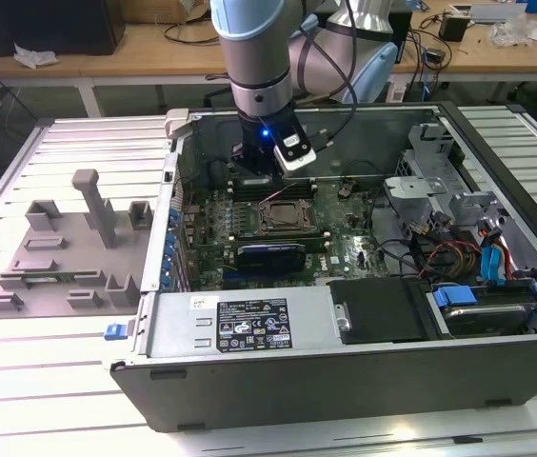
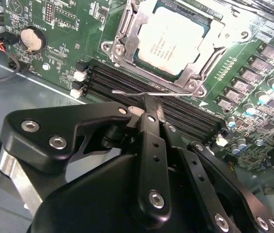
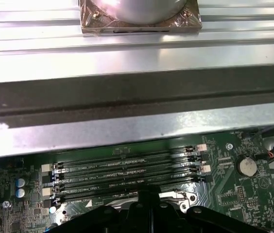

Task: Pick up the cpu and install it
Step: 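Install the first cpu locking lever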

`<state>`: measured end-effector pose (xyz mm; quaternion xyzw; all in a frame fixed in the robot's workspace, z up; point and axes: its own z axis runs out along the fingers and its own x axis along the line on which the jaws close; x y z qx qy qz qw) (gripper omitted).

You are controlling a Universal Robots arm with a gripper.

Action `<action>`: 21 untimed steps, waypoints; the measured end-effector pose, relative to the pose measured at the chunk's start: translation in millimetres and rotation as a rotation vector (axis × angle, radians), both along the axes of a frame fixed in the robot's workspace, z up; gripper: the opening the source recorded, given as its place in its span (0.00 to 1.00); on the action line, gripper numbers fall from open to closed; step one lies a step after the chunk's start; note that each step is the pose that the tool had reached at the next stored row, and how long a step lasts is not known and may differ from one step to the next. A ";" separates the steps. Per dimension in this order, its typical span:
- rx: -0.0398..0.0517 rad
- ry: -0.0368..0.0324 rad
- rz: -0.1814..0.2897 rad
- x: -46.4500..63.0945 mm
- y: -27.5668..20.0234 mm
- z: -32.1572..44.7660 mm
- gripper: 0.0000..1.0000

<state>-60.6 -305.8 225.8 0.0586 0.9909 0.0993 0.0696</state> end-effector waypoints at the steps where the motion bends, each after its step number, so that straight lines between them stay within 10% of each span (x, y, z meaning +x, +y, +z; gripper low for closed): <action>1: -0.0001 0.0000 0.000 0.0 0.1 0.0 0.11; 8: -0.0019 -0.0037 -0.002 -0.1 0.4 -1.4 0.11; 21: -0.0072 -0.0662 -0.015 0.0 0.4 -8.5 0.11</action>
